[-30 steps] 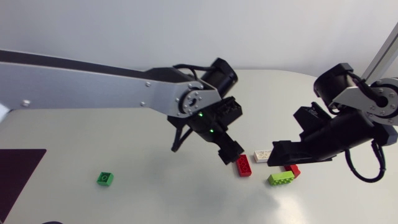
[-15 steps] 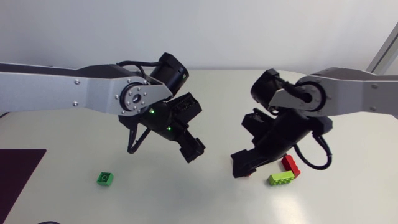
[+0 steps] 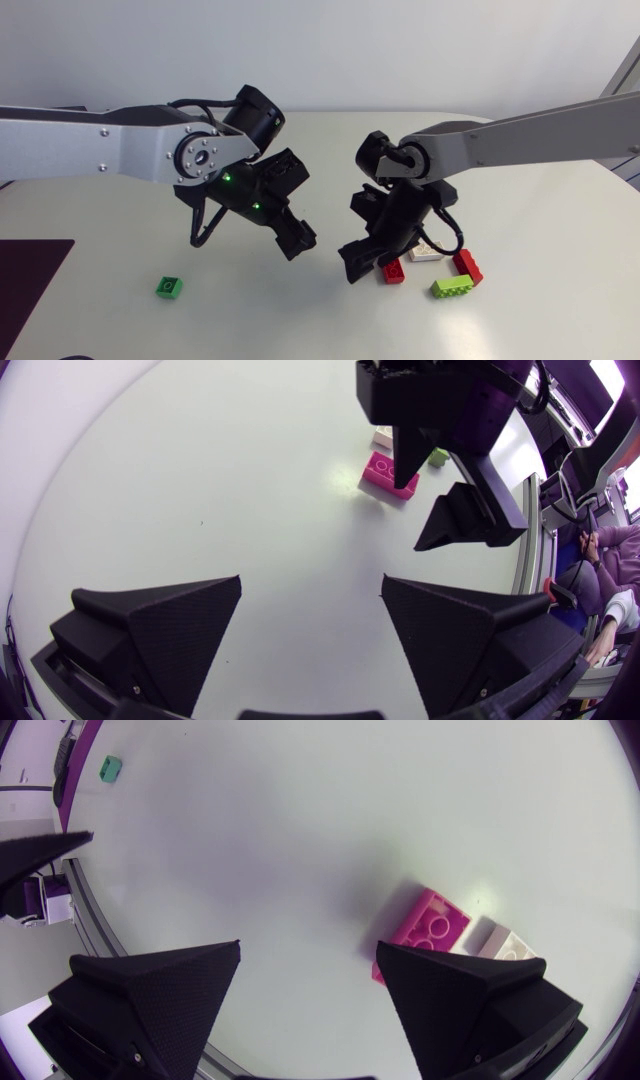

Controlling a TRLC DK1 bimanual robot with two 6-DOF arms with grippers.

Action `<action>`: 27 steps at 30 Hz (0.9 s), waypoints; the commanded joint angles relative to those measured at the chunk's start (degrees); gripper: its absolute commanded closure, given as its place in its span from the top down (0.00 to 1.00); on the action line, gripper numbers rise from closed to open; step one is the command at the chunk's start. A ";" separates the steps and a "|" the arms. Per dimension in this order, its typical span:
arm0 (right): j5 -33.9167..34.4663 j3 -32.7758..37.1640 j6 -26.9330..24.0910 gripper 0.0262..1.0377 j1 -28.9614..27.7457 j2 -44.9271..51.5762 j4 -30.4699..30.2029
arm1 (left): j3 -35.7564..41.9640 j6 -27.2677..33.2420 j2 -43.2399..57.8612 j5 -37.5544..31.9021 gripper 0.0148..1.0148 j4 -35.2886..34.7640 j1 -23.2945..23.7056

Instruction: Sort duplo bricks by size, large to the right and small to the left

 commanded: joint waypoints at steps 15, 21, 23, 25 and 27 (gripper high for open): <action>-0.40 -2.31 -4.82 0.94 -5.87 2.47 0.11 | -2.52 1.41 -0.81 0.87 0.96 0.96 1.17; -0.49 -5.47 -7.10 0.94 -10.27 0.19 0.02 | -2.43 1.41 -0.63 0.87 0.96 0.96 0.81; -0.49 -5.56 -7.10 0.94 -10.09 -0.52 -0.07 | -2.17 1.41 -0.63 0.87 0.96 0.96 0.81; -0.49 -5.03 -6.75 0.94 -8.77 -1.40 -0.33 | -1.91 1.32 -0.72 0.95 0.96 0.96 0.73; -0.40 -3.98 -5.78 0.94 -6.93 -2.63 -0.59 | -1.82 1.14 -1.07 0.95 0.96 0.96 0.73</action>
